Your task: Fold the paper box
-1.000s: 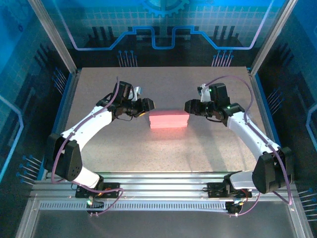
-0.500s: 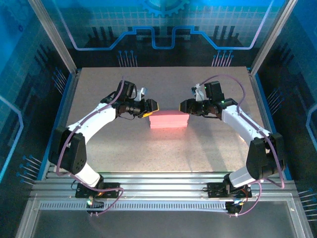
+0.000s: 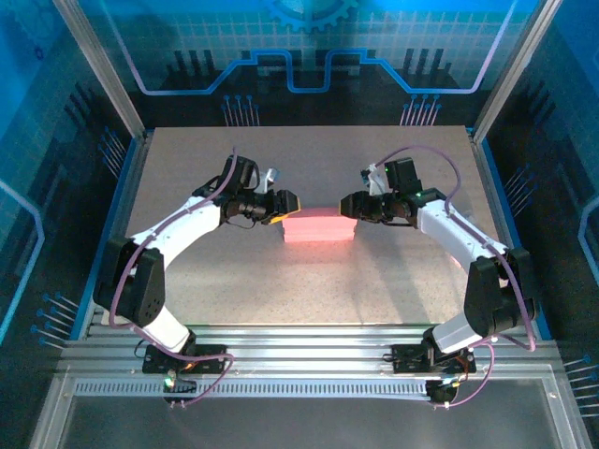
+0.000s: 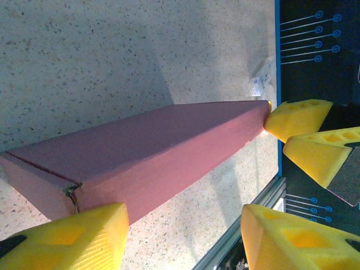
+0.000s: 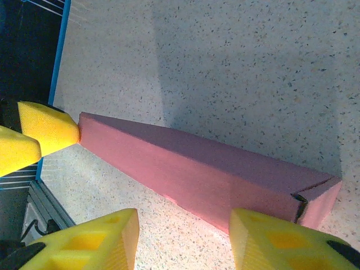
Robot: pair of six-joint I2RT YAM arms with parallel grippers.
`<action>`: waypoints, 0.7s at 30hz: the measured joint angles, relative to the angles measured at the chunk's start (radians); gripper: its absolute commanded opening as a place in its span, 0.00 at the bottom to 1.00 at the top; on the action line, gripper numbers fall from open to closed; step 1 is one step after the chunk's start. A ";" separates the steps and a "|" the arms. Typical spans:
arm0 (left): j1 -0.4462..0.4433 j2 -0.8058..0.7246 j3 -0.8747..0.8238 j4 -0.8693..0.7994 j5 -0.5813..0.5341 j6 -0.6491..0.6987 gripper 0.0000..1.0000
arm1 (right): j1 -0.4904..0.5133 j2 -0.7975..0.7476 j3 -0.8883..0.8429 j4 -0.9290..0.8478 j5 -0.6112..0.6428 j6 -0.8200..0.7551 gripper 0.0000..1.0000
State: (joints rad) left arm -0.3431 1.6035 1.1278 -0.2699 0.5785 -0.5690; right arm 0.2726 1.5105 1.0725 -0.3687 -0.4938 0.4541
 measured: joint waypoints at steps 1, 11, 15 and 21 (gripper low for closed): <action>0.000 -0.003 -0.009 0.016 0.002 0.000 0.57 | 0.000 0.000 -0.001 0.003 0.004 -0.003 0.48; 0.000 -0.049 -0.106 0.146 0.006 -0.005 0.57 | -0.005 -0.027 -0.062 0.082 0.004 -0.007 0.47; 0.000 -0.061 -0.118 0.159 0.018 -0.022 0.59 | -0.003 -0.051 -0.079 0.084 0.003 -0.011 0.49; -0.002 -0.061 -0.046 0.110 0.024 -0.073 0.75 | 0.027 -0.063 -0.012 0.000 0.024 -0.073 0.58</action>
State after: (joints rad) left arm -0.3454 1.5429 1.0817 -0.1596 0.6022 -0.6418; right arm 0.3000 1.4475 1.0607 -0.3687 -0.4702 0.3813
